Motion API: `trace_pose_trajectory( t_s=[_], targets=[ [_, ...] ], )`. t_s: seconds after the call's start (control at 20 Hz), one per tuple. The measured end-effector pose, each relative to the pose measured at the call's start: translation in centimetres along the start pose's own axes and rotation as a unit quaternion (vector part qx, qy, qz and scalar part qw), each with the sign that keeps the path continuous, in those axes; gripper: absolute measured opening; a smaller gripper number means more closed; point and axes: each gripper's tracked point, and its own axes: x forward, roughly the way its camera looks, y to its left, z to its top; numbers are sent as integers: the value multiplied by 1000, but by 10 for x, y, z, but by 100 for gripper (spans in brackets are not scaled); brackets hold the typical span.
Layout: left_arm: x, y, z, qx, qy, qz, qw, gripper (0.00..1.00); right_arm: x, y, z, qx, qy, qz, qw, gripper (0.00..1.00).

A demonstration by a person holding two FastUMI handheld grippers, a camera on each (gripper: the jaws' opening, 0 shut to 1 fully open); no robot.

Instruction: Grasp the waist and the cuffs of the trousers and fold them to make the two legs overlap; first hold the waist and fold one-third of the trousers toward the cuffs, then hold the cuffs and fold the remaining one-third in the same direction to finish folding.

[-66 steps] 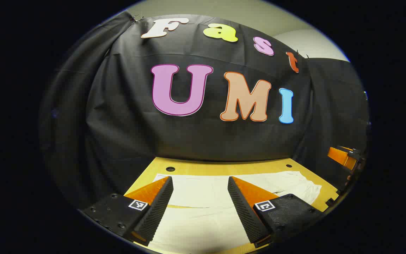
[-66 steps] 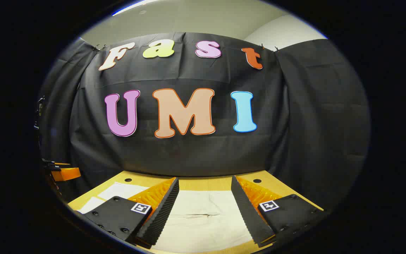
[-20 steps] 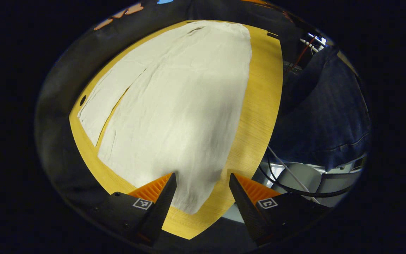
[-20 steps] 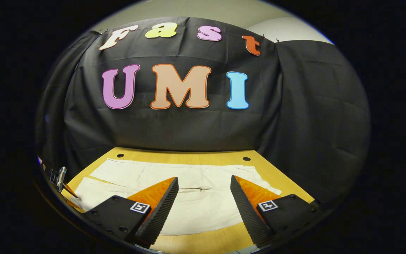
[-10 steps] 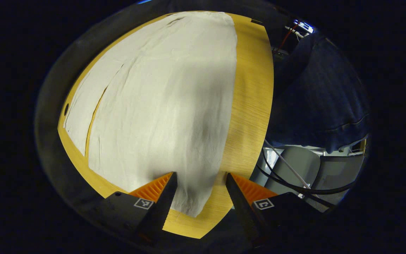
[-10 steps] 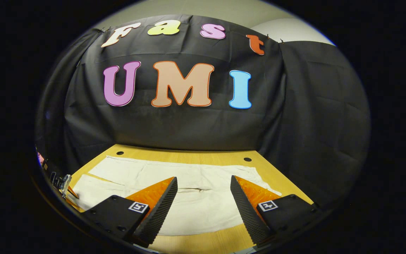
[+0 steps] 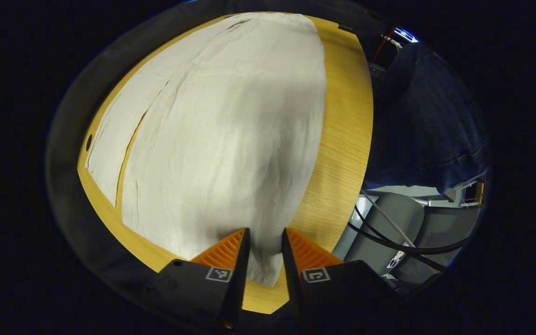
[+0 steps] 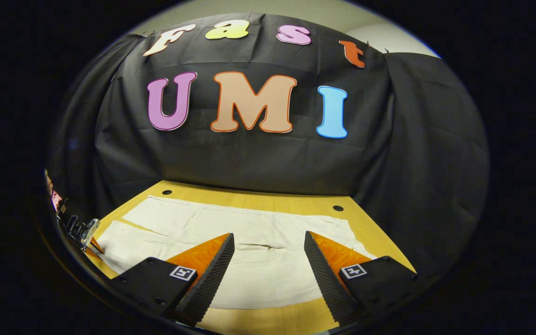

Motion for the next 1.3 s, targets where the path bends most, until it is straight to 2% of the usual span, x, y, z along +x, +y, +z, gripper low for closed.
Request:
trace_pose_trajectory(
  t_s=[0.05, 0.1, 0.2, 0.35, 0.5, 0.75, 0.85, 0.95, 1.15, 1.3],
  targets=[
    [-1, 3, 0, 4, 2, 5, 1000, 30, 4, 0, -1, -4, 1, 6, 1000, 97],
    [-1, 7, 0, 14, 4, 7, 1000, 14, 8, 2, -1, -7, 1, 12, 1000, 97],
    [-1, 8, 0, 37, 8, 1, 999, 1, 15, 8, -2, -9, 2, 27, 1000, 97],
    [0, 6, 1, 41, 21, -6, 999, 0, 26, 15, -7, -17, 5, 56, 998, 97],
    [0, 7, 0, 40, 32, -7, 999, 0, 28, 19, -19, -39, 24, 108, 993, 98],
    [2, 7, 0, 31, 46, -1, 998, 0, 29, -18, -68, -126, 96, 171, 972, 98],
    [2, 7, 1, 25, 49, 0, 998, 0, 29, -40, -86, -165, 131, 185, 960, 98],
    [2, 7, 0, 23, 52, 2, 998, 0, 29, -63, -107, -220, 162, 197, 941, 98],
    [2, 7, 1, 16, 57, 0, 998, 0, 29, -94, -140, -299, 214, 237, 899, 98],
    [3, 8, 1, 10, 62, -9, 998, 0, 34, -118, -175, -355, 255, 263, 860, 98]
  ],
)
